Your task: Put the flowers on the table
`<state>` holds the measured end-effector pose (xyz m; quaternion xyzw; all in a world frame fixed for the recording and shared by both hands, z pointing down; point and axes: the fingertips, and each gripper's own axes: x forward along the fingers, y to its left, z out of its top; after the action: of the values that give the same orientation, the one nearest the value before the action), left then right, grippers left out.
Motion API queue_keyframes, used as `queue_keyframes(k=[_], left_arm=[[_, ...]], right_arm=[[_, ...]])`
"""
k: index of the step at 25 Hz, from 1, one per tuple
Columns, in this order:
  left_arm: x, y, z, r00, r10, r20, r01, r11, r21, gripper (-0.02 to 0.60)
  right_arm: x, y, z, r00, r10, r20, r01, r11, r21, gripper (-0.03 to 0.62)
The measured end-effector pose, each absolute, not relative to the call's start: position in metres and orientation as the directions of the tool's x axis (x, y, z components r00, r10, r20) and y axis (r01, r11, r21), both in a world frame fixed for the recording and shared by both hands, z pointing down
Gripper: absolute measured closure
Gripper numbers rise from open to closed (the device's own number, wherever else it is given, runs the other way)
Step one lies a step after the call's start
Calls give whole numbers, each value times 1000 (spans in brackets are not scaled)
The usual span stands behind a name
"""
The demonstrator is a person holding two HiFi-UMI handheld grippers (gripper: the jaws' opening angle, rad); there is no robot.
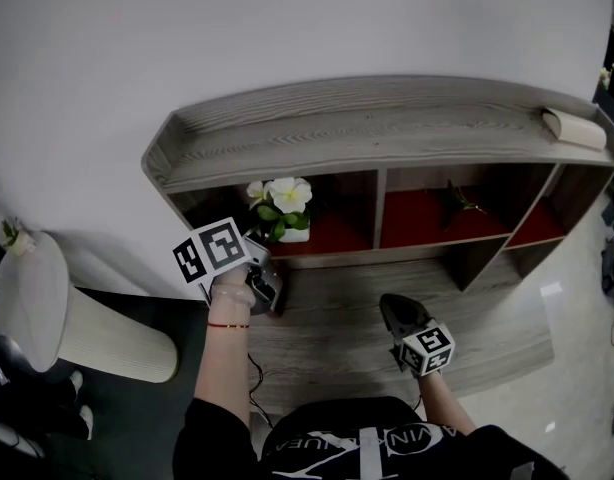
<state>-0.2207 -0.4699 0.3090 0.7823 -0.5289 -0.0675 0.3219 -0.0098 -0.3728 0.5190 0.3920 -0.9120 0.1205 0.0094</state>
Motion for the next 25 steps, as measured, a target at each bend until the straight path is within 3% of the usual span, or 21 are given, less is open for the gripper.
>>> queue_keyframes(k=[15,25], left_arm=[[-229,-463,315,472,-862,187,-680,-220,700,448],[-245,-457,322,415,-901,128,-555,-139,820,399]], right_arm=[[-17,-365,520,-694,-708,131,-718,667,-199,583],[-21,-357,522,-701,-699,143,-712,676,-190,583]])
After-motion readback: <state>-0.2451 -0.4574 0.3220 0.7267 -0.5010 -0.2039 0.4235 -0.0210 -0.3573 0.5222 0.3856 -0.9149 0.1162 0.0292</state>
